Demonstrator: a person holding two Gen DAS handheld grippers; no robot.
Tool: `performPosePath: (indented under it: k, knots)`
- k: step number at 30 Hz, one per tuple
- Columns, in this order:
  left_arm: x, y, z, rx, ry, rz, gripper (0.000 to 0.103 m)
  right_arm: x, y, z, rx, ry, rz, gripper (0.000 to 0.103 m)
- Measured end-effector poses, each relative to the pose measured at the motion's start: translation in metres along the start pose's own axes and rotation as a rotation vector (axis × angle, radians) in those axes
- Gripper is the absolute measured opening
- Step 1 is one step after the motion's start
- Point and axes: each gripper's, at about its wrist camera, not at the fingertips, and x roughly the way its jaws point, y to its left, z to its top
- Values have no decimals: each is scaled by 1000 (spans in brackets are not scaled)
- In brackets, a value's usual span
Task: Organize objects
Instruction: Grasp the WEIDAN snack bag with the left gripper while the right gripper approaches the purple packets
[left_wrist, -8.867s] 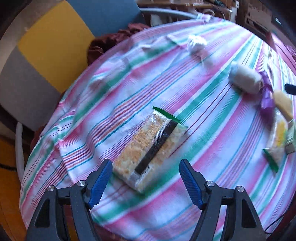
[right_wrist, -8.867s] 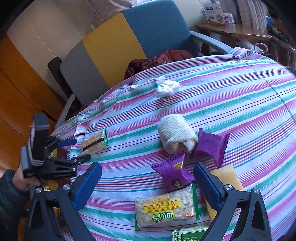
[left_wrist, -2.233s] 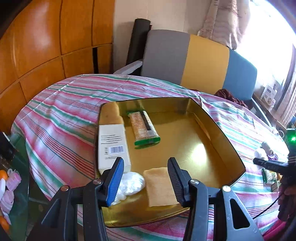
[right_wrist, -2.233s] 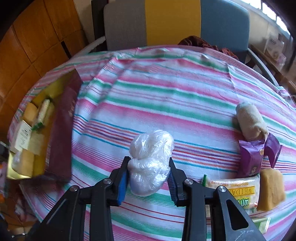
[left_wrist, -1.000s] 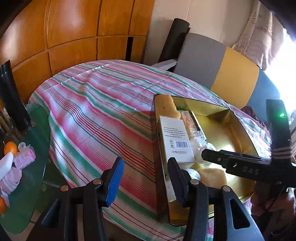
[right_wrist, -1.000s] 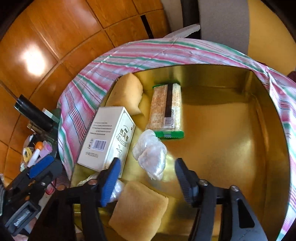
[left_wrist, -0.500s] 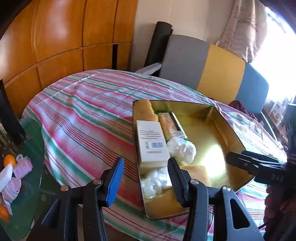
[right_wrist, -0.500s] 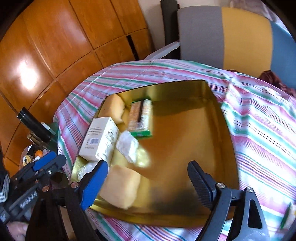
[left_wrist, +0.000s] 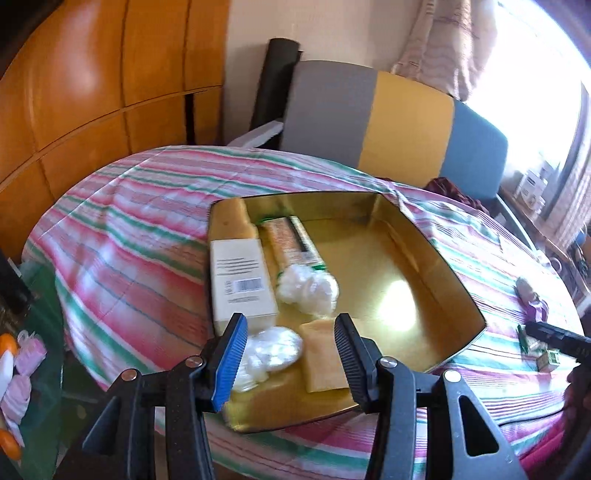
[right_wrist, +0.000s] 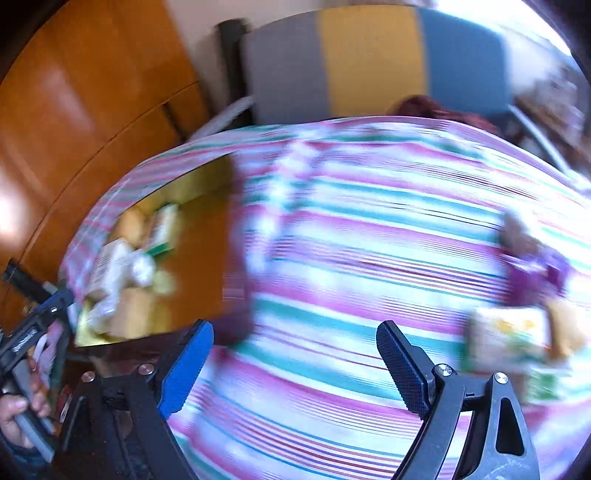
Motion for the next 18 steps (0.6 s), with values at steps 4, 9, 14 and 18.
performPosePath:
  k: [4,9,14,18]
  knots:
    - [5,-27,6,55,3,-49,50,-40,-73,-6,158,-73,-130,93]
    - [11,-70,9,149,13,-119,50,-84,-151,-21,396,-171,-241,96]
    - [20,-123,9,257,40,-202,50,-106,-200,-38,584,-232,-224,98]
    - [25,-173,1,381,68,-293,50,-112,-211,-45,664,-288,-156,98]
